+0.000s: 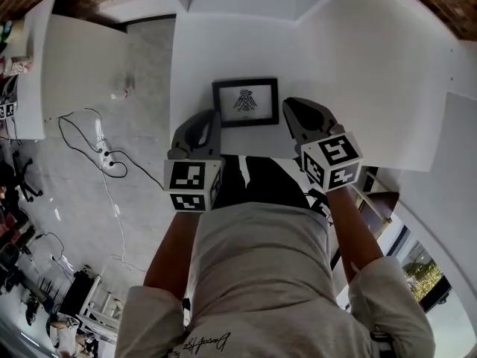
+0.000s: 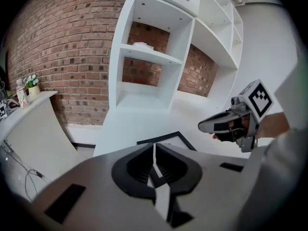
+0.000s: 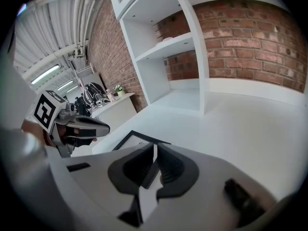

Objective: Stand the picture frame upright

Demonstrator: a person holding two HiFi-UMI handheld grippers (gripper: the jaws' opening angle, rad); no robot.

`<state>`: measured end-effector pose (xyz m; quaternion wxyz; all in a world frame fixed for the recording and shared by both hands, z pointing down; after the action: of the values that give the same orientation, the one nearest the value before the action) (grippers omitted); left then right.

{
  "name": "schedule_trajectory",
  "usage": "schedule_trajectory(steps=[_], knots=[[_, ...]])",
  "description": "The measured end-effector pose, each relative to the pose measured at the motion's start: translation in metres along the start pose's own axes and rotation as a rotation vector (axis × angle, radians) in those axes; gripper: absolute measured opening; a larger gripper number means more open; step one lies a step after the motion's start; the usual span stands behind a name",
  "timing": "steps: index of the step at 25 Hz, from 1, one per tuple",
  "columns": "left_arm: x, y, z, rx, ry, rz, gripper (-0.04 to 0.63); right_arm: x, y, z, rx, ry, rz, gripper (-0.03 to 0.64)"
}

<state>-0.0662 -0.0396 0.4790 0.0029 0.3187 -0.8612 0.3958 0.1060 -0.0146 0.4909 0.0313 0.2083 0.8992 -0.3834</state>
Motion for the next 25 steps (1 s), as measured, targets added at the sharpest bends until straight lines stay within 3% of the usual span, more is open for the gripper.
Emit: schedule_trajectory(steps=[5, 8, 12, 16, 25], knots=[[0.009, -0.012, -0.009, 0.036, 0.027, 0.006, 0.023, 0.000, -0.013, -0.010, 0.030, -0.021, -0.003, 0.032], [0.015, -0.020, -0.017, 0.067, 0.044, 0.000, 0.081, 0.000, -0.022, -0.016, 0.053, -0.029, -0.002, 0.032], [0.021, -0.027, -0.022, 0.091, 0.067, 0.005, 0.102, -0.001, -0.031, -0.020, 0.082, -0.048, -0.006, 0.037], [0.021, -0.035, -0.026, 0.112, 0.093, -0.013, 0.133, -0.003, -0.038, -0.024, 0.104, -0.061, -0.015, 0.091], [0.023, -0.043, -0.033, 0.137, 0.098, -0.022, 0.140, 0.000, -0.048, -0.033, 0.130, -0.088, -0.016, 0.107]])
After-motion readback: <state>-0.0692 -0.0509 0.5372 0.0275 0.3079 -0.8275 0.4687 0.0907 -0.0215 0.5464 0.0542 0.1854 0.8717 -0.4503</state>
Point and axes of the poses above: the fingertips, and each gripper's own axes: y backward along the fingers, x to its left, z out of its top, the point moved 3 cm from there along y, backward along the fingers, and after that the axes turned 4 degrees about y, right-handed, at the moved point
